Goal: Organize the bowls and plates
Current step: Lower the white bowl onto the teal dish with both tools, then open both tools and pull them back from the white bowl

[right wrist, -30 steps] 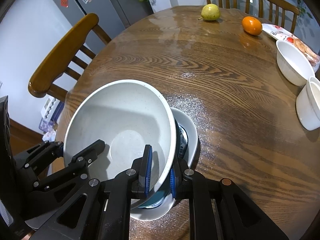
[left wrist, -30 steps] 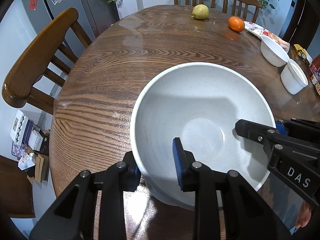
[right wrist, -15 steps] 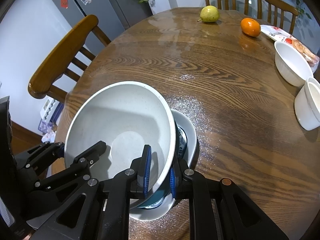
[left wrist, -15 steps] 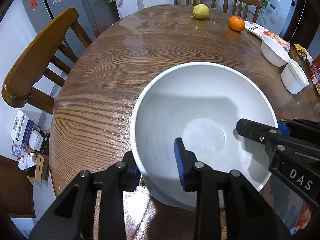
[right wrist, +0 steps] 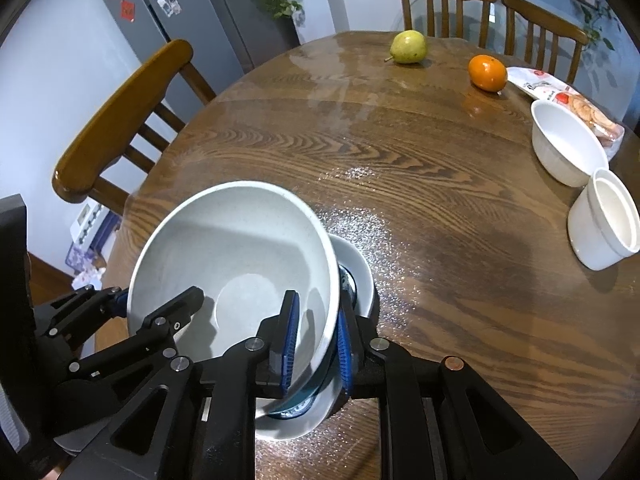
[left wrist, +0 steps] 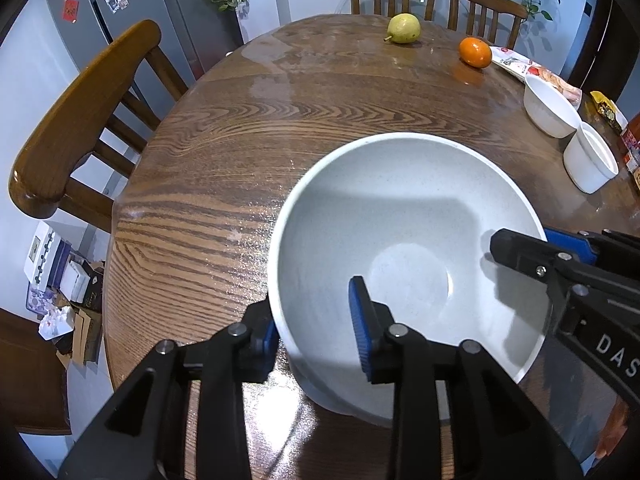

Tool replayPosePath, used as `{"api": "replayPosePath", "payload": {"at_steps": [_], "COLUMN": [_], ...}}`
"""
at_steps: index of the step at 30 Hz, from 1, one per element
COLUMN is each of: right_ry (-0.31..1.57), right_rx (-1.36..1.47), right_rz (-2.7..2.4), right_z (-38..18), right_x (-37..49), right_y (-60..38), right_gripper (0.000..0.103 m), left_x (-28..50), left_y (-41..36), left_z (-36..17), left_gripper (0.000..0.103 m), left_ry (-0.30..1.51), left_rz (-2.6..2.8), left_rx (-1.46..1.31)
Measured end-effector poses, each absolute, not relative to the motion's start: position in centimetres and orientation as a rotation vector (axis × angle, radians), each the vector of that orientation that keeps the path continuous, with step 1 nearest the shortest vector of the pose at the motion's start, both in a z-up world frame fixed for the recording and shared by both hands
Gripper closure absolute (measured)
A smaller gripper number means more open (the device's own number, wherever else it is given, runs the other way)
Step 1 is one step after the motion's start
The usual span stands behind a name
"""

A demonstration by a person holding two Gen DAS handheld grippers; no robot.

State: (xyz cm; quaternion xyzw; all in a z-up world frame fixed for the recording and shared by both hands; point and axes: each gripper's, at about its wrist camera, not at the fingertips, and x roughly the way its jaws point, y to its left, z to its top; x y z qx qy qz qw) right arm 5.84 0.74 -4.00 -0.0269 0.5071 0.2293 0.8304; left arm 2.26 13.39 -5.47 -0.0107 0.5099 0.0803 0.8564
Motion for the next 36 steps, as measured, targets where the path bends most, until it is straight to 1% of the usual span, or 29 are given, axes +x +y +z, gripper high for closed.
{"api": "replayPosePath", "payload": {"at_steps": [2, 4, 8, 10, 12, 13, 14, 15, 17, 19, 22, 23, 24, 26, 27, 29, 30, 32, 36], "right_ry": [1.069, 1.062, 1.055, 1.050, 1.045, 1.043, 1.041, 1.038, 1.033, 1.027, 1.017, 1.013, 1.010, 1.002, 0.998, 1.000, 1.005, 1.007, 0.997], "right_rx": [-0.050, -0.037, -0.022, -0.011, -0.005, 0.000, 0.003, 0.007, 0.019, 0.030, 0.050, 0.060, 0.070, 0.084, 0.088, 0.091, 0.091, 0.083, 0.073], "right_rz": [0.482, 0.479, 0.473, 0.473, 0.471, 0.471, 0.470, 0.470, 0.473, 0.472, 0.483, 0.489, 0.495, 0.503, 0.505, 0.514, 0.522, 0.530, 0.518], "right_z": [-3.8, -3.6, -3.3, -3.1, -2.9, -2.9, -2.8, -2.7, -2.6, -2.5, -2.3, -2.2, -2.1, -2.0, -1.9, -1.8, -1.8, -1.7, -1.2], "right_x": [5.8, 5.9, 6.0, 6.1, 6.1, 6.1, 6.1, 6.0, 5.9, 5.9, 5.7, 5.6, 5.5, 5.3, 5.2, 5.0, 4.9, 4.6, 4.3], "right_y": [0.5, 0.2, -0.3, -0.6, -0.8, -1.0, -1.1, -1.2, -1.6, -1.9, -2.6, -2.9, -3.3, -3.9, -4.2, -4.8, -5.2, -5.6, -7.3], "right_gripper": [0.077, 0.076, 0.076, 0.075, 0.072, 0.070, 0.065, 0.062, 0.061, 0.060, 0.059, 0.057, 0.052, 0.047, 0.047, 0.046, 0.046, 0.046, 0.045], "left_x": [2.2, 2.1, 1.9, 1.8, 1.7, 1.7, 1.6, 1.6, 1.5, 1.5, 1.5, 1.5, 1.4, 1.4, 1.3, 1.2, 1.1, 1.0, 1.0], "left_y": [13.4, 13.4, 13.5, 13.5, 13.5, 13.4, 13.4, 13.2, 13.0, 12.7, 12.4, 12.3, 12.2, 11.9, 11.7, 11.3, 11.0, 10.4, 8.9], "left_z": [-5.3, -5.0, -4.6, -4.3, -4.0, -3.9, -3.7, -3.6, -3.4, -3.2, -3.0, -2.9, -2.9, -2.7, -2.6, -2.3, -2.2, -1.9, -1.2], "left_gripper": [0.066, 0.065, 0.056, 0.054, 0.050, 0.047, 0.044, 0.042, 0.032, 0.026, 0.021, 0.020, 0.020, 0.020, 0.019, 0.014, 0.012, 0.006, 0.004], "left_ry": [1.065, 1.056, 1.039, 1.030, 1.021, 1.017, 1.011, 1.007, 1.000, 0.994, 0.990, 0.989, 0.988, 0.982, 0.979, 0.976, 0.974, 0.968, 0.956], "left_rz": [0.169, 0.176, 0.189, 0.198, 0.199, 0.200, 0.201, 0.200, 0.202, 0.202, 0.210, 0.211, 0.213, 0.218, 0.220, 0.219, 0.216, 0.204, 0.188], "left_rx": [-0.020, -0.019, -0.023, -0.022, -0.027, -0.027, -0.028, -0.027, -0.023, -0.020, -0.018, -0.020, -0.021, -0.020, -0.018, -0.021, -0.022, -0.019, 0.003]}}
